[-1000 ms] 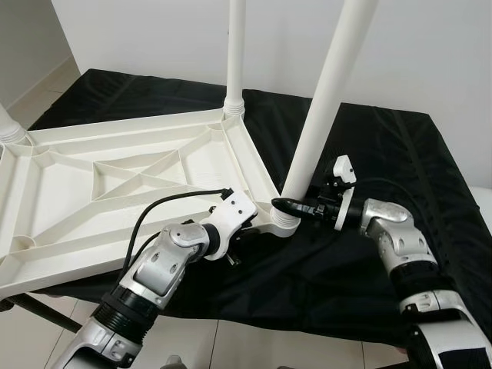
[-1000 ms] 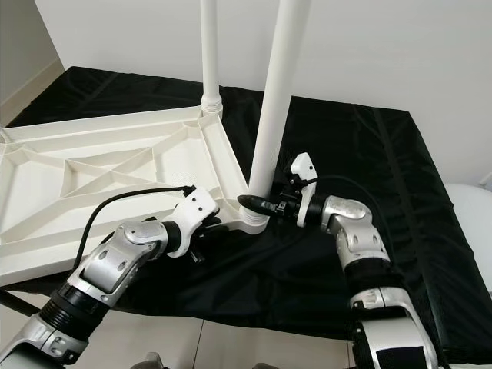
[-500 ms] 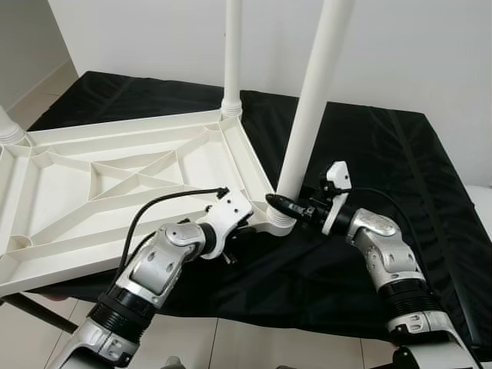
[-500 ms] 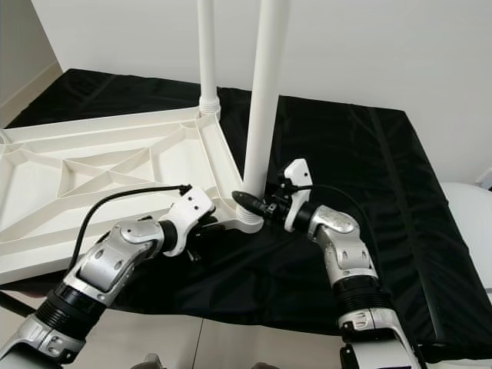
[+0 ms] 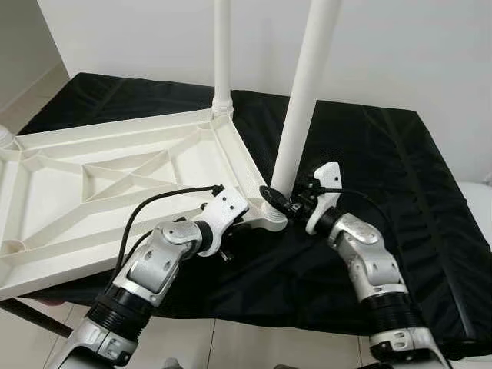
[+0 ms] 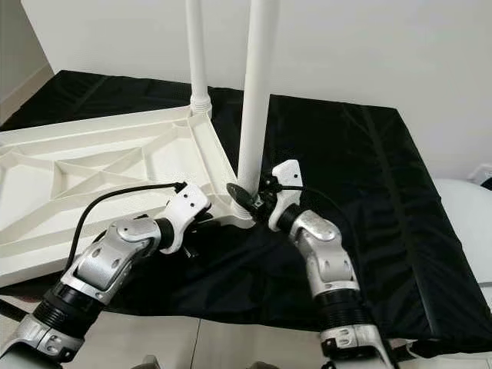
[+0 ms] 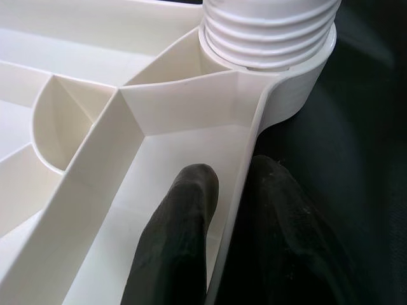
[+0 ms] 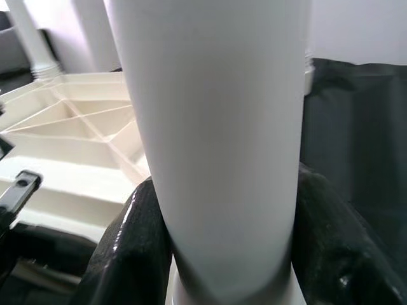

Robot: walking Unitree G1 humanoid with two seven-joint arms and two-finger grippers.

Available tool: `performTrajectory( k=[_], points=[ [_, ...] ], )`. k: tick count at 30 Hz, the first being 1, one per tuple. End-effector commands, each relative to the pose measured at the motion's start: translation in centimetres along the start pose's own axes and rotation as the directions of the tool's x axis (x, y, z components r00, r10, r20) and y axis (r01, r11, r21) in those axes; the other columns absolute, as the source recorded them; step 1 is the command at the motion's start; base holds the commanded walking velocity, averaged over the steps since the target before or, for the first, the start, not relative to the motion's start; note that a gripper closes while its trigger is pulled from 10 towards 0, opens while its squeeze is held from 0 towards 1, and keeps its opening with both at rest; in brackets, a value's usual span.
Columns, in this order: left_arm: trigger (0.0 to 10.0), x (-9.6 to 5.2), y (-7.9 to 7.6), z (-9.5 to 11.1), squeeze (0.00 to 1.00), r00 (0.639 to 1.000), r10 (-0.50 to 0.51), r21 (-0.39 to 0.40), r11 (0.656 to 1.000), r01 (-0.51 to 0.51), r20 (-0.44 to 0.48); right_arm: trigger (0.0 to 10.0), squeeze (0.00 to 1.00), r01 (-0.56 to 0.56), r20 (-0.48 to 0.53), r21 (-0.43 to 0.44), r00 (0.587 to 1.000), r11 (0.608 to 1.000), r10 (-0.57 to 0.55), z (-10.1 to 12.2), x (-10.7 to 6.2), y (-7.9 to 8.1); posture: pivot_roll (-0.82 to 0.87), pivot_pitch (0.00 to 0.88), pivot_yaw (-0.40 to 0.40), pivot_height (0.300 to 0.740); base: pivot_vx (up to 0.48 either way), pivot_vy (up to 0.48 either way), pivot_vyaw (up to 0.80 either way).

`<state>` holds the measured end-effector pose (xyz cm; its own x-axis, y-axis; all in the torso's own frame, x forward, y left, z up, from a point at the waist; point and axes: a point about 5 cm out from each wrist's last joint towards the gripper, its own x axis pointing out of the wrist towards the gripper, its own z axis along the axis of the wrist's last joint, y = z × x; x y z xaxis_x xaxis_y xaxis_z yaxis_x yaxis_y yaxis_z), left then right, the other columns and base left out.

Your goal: Building children table

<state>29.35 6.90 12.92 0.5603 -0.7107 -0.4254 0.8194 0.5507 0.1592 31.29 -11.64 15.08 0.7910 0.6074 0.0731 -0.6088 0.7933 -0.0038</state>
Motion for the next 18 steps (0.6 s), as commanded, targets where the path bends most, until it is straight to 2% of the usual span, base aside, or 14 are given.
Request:
performTrajectory(
  k=[1,5,9,12,18],
  points=[
    [10.0,0.6,-1.3,0.2,0.00,0.997,-0.071,0.011,0.997,0.071,0.005,0.0,0.00,0.017,-0.008,0.048,1.000,0.999,-0.017,-0.5,0.8,1.4,0.02,0.010,-0.028,0.740,0.000,0.000,0.00],
    [10.0,0.6,-1.4,0.2,0.00,0.997,-0.073,0.010,0.997,0.073,0.007,0.0,0.00,0.058,-0.013,0.071,0.998,0.996,-0.057,-0.7,1.1,2.6,0.01,0.009,-0.028,0.740,0.000,0.000,0.00],
    [10.0,0.7,-1.5,0.2,0.00,0.997,-0.074,0.009,0.997,0.073,0.007,0.0,0.00,0.080,-0.009,0.082,0.997,0.993,-0.079,-0.7,1.2,2.9,0.01,0.008,-0.029,0.740,0.000,0.000,0.00],
    [10.0,0.6,-1.4,0.2,0.00,0.997,-0.072,0.008,0.997,0.072,0.007,0.0,0.00,0.148,-0.005,0.085,0.989,0.985,-0.148,-0.6,1.6,3.7,0.02,0.002,-0.030,0.740,0.000,0.000,0.00],
    [10.0,0.6,-1.4,0.1,0.00,0.997,-0.071,0.008,0.997,0.071,0.004,0.0,0.00,0.230,-0.010,0.082,0.973,0.970,-0.230,-0.6,1.8,4.2,0.02,0.000,-0.033,0.740,0.000,0.000,0.00]
  ],
)
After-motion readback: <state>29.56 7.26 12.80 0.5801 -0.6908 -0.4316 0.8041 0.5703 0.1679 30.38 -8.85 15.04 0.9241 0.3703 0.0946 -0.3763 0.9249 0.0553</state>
